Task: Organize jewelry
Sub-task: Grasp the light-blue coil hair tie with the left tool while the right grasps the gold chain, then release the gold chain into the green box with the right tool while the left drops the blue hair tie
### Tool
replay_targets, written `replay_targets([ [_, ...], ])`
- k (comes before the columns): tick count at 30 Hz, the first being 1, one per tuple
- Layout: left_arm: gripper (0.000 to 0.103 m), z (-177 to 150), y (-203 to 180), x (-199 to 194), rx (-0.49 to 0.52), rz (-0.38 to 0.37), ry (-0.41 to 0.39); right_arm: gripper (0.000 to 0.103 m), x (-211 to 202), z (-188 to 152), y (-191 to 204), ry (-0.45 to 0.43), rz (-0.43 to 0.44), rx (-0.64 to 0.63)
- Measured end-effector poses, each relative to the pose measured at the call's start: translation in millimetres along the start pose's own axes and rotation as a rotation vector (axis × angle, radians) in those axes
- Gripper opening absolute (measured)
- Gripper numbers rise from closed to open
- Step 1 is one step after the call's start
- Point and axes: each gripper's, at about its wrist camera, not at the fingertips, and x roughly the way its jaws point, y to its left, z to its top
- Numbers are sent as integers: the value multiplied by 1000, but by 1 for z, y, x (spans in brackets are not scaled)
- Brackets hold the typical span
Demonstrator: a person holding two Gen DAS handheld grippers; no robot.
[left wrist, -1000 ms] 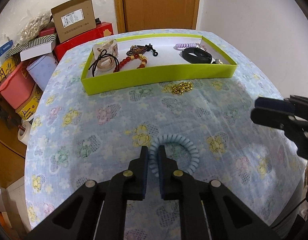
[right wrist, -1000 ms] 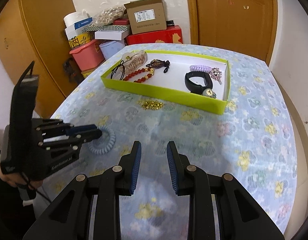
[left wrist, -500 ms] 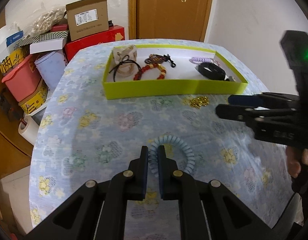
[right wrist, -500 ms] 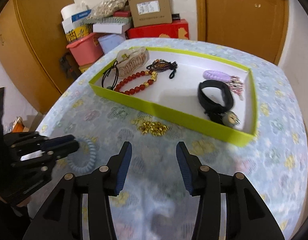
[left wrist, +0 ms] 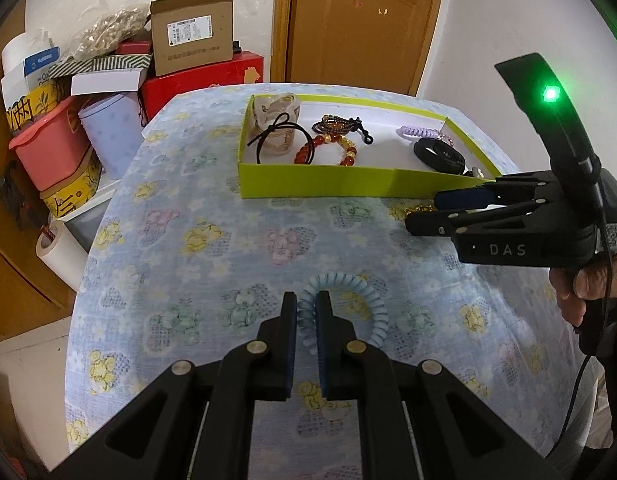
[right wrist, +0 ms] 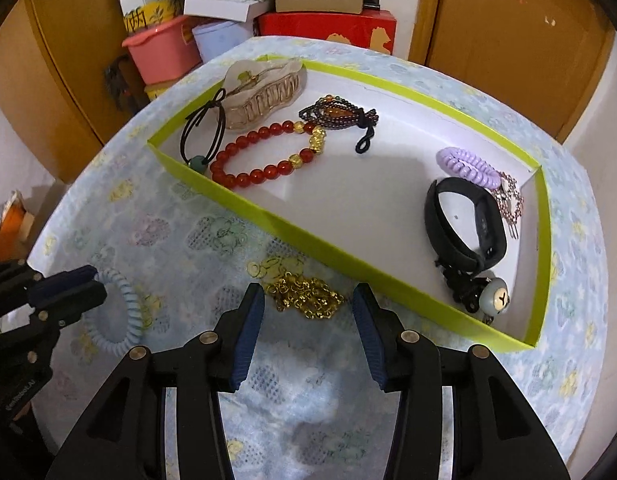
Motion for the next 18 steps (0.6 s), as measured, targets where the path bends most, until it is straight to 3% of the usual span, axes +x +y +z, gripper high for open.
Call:
replay_targets([
  [4, 9, -1, 2, -2, -4, -4, -4, 15, -1, 1, 8, 9, -1, -32],
  [10, 9, -3, 6, -5, -12, -10, -9, 14, -3, -1, 12, 1, -10, -40],
  [12, 9, -3, 7, -6, -15, -10, -11, 7, -8, -3, 12, -21, -2, -31],
  [18, 9, -1, 7, -12, -18, -10, -21, 7, -26, -10, 14, -69, 15, -27],
])
